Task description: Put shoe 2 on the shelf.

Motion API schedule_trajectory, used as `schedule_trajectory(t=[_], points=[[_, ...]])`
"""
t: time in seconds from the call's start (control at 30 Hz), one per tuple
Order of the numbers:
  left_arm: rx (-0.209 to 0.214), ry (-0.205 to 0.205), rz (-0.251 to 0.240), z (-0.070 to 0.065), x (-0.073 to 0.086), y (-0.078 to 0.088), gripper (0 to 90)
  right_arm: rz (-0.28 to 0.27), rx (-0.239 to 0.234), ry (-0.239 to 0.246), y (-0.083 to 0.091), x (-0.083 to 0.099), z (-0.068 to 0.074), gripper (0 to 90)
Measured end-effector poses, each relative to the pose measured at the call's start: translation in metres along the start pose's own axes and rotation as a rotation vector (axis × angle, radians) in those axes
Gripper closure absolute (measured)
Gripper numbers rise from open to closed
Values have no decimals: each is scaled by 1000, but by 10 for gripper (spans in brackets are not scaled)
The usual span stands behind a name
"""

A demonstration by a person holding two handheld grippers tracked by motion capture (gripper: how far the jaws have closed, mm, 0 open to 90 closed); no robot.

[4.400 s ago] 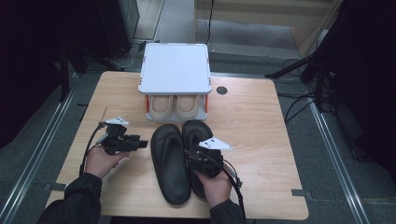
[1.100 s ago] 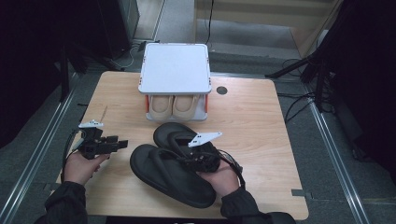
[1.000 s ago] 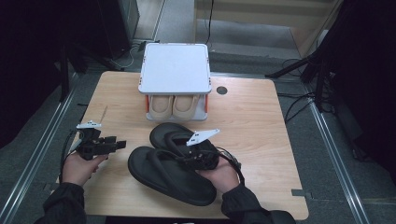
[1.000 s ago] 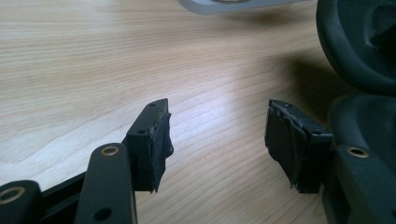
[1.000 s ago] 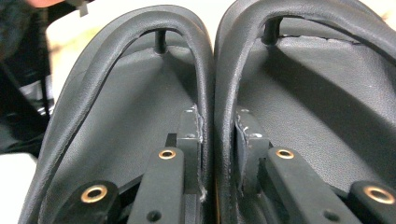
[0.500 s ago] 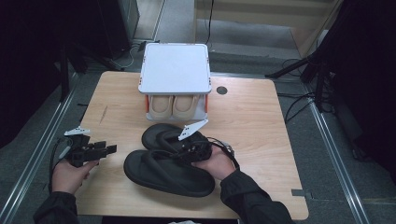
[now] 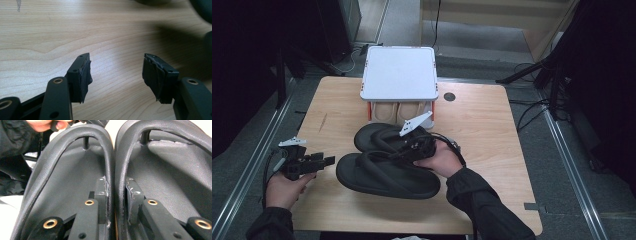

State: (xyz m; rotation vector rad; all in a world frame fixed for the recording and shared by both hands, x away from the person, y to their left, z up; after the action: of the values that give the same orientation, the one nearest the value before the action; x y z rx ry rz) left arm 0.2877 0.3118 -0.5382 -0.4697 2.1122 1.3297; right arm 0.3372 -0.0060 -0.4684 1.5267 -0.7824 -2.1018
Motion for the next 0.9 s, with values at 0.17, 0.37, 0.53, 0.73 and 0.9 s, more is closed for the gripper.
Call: schedule_trajectory(t=[0.17, 0.37, 0.53, 0.73, 0.9], points=[[1, -3, 6, 2, -1, -1, 399, -11, -18, -3, 11, -11, -1, 759], [4, 1, 8, 3, -1, -2, 394, -19, -5, 10, 26, -28, -2, 758], [8, 1, 16, 3, 0, -2, 391, -15, -2, 27, 34, -40, 3, 758], [7, -2, 15, 3, 0, -4, 389, -38, -5, 22, 46, -55, 1, 758], [5, 0, 17, 3, 0, -4, 388, -51, 9, 25, 57, -68, -1, 758]])
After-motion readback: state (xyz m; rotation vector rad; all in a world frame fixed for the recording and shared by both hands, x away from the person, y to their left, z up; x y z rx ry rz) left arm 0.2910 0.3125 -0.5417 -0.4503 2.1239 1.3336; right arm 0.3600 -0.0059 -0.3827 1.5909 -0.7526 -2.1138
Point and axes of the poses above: each handheld gripper's, and its own axes: y roughly backward along the jaws, x roughly out of its underside, z roughly to its left, the point moved 4 cm from there along -y, roughly forward along the jaws
